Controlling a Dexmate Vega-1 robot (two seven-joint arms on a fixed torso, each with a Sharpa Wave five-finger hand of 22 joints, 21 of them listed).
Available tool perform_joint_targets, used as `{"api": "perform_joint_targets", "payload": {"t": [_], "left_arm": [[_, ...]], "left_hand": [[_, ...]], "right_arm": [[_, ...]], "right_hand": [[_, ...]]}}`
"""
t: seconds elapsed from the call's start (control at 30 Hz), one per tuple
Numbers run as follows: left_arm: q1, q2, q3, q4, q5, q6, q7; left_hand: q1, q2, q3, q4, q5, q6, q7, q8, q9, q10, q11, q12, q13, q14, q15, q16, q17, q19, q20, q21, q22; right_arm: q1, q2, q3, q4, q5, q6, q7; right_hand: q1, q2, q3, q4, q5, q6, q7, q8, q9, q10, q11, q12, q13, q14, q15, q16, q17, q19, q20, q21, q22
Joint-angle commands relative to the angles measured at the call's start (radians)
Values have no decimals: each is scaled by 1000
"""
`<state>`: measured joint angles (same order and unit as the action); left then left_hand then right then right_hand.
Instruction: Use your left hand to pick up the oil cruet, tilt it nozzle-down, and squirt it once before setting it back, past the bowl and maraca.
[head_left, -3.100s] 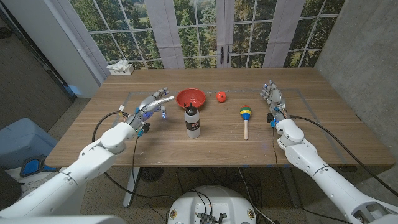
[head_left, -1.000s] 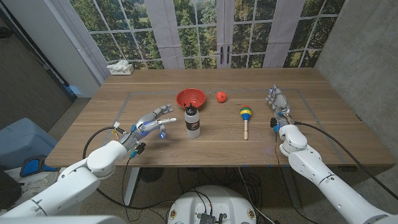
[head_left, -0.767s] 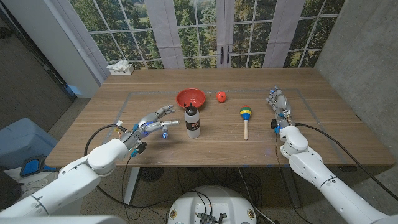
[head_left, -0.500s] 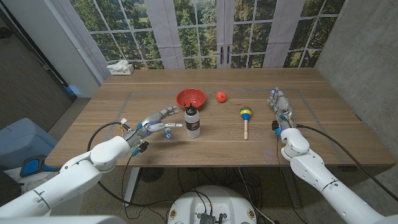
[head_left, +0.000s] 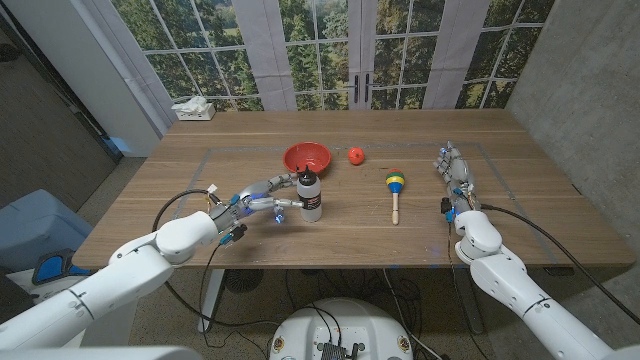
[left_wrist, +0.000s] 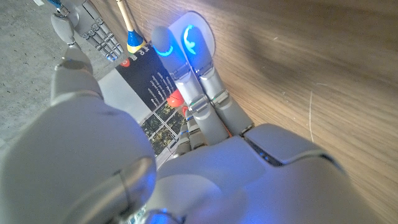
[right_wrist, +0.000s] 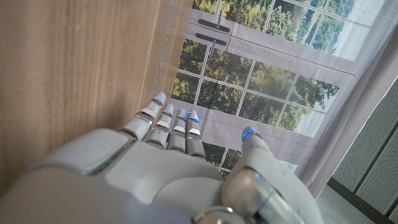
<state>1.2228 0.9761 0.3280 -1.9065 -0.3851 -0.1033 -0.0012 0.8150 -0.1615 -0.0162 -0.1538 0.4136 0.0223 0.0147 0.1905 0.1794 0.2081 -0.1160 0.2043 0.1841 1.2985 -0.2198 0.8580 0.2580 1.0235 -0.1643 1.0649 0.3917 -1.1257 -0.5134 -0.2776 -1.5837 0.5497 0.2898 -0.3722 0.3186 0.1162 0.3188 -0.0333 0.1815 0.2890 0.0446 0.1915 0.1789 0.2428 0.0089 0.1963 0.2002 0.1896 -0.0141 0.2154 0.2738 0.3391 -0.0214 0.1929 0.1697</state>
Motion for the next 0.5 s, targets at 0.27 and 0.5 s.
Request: {"api": "perform_joint_targets", "payload": {"t": [0.27,0.5], "left_arm": [[-152,-40,113,62,21,61,-141],[-204,-64,150,95,27,53,-178]], "left_hand": [[45,16,-6,-1,22,28,15,7,3,17,3,10,3,1,-4,-19,-3,-6,-51,3,-7],[78,37,-14,12,49,83,-62,14,5,42,-11,13,4,4,-4,-35,9,-13,-48,3,-27]], "right_arm": [[-47,-6,31,-19,4,15,2],[-49,-3,36,-11,10,21,4]], "right_hand": [[-13,2,-1,-7,-4,-2,3,1,4,2,4,3,1,4,11,10,3,4,9,4,3],[-15,3,-2,-9,-4,-1,2,1,4,3,4,3,1,5,12,11,2,6,10,4,3]]}}
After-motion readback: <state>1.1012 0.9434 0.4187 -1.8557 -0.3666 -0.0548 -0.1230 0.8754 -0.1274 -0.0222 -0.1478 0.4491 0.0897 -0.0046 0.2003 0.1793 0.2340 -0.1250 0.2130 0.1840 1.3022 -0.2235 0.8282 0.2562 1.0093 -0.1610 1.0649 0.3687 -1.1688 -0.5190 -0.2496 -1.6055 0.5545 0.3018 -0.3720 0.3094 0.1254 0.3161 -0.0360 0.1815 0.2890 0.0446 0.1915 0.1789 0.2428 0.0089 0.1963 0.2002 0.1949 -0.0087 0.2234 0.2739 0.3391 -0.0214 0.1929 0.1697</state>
